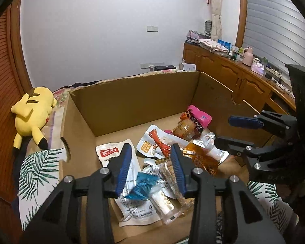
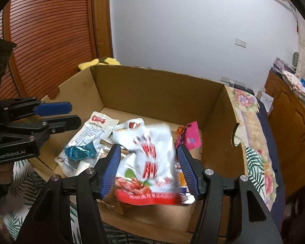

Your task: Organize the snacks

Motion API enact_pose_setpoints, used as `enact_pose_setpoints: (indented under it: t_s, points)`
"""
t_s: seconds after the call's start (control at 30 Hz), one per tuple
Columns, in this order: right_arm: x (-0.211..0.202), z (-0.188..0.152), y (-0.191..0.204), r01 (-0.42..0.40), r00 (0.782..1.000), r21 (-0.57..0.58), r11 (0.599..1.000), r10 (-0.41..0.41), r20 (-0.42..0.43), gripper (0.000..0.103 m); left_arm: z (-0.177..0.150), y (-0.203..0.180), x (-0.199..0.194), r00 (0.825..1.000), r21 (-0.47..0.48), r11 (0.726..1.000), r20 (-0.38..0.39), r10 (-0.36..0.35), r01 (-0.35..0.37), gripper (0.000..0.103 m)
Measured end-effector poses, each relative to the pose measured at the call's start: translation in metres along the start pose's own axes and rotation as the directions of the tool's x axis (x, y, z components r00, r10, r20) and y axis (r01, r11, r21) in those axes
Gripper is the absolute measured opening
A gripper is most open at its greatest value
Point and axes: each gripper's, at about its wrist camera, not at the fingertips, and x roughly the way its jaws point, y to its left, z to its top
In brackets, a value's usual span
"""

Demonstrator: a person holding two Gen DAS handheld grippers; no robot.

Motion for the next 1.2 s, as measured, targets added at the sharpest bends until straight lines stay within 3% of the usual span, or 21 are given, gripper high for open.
enact_pose_setpoints:
  t_s: [0.27, 0.73, 0.9, 0.97, 1.03, 1.2]
  points:
    - [-0.023, -0.005, 0.005, 0.005, 1.000, 0.021, 1.000, -0.006, 0.019, 0.062, -0.004, -0.013, -0.036, 0.999, 0.024, 0.999, 0.018, 0.040, -0.041, 0.044]
    - [-0.124, -0.040, 0.019, 0.033, 0.992, 0.078, 0.996, -0.042, 0.115, 0.072, -0.041, -0.050, -0.120, 0.991, 0.029, 0.994, 0.085, 0.107, -0.109, 0.052]
    - [-0.149, -0.057, 0.031, 0.041, 0.987, 0.093, 0.995, -0.055, 0.149, 0.081, -0.057, -0.061, -0.148, 0.979, 0.025, 0.986, 0.124, 0.159, -0.163, 0.070]
    - [-0.159, -0.064, 0.037, 0.042, 0.985, 0.096, 0.994, -0.057, 0.160, 0.083, -0.063, -0.064, -0.158, 0.976, 0.023, 0.985, 0.137, 0.168, -0.172, 0.070]
    - [-0.166, -0.069, 0.041, 0.048, 0.983, 0.102, 0.994, -0.065, 0.169, 0.088, -0.067, -0.068, -0.165, 0.977, 0.026, 0.985, 0.138, 0.164, -0.169, 0.071]
    - [-0.182, -0.079, 0.047, 0.068, 0.978, 0.124, 0.990, -0.091, 0.190, 0.095, -0.080, -0.078, -0.184, 0.976, 0.017, 0.987, 0.153, 0.156, -0.161, 0.087]
